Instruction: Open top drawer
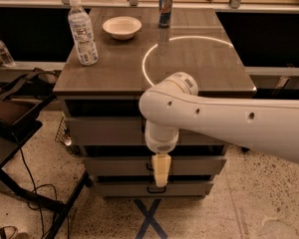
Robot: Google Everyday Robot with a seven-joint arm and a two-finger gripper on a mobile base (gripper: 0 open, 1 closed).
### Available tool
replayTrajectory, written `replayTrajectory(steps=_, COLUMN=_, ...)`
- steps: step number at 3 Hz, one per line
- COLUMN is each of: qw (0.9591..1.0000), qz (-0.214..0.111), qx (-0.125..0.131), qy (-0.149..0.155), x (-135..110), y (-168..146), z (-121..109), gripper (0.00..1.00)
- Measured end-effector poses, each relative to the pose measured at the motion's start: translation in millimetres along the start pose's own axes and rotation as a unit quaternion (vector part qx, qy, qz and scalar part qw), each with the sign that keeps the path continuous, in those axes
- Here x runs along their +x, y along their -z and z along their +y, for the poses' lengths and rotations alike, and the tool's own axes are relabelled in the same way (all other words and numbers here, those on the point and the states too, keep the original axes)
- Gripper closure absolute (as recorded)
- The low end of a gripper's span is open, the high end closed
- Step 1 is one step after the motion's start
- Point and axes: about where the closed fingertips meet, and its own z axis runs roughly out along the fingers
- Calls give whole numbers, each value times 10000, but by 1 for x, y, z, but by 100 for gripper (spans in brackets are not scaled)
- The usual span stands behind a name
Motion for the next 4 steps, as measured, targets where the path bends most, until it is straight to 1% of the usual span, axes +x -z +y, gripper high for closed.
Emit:
replayTrajectory(steps=1, qw=10000, qz=5, qx=0, qy=4, x=0, y=0, z=0, gripper=26)
replayTrajectory(steps=2, qw=10000, qz=13, qx=0, qy=9, x=0, y=0, z=1, gripper=54)
replayTrajectory(steps=3, qw=10000, qz=18, qx=0, qy=13, x=0, y=0, z=1, gripper=39)
replayTrajectory(steps=4, qw=10000, qz=24, qx=-1, qy=18, x=0, y=0, z=2, gripper=8)
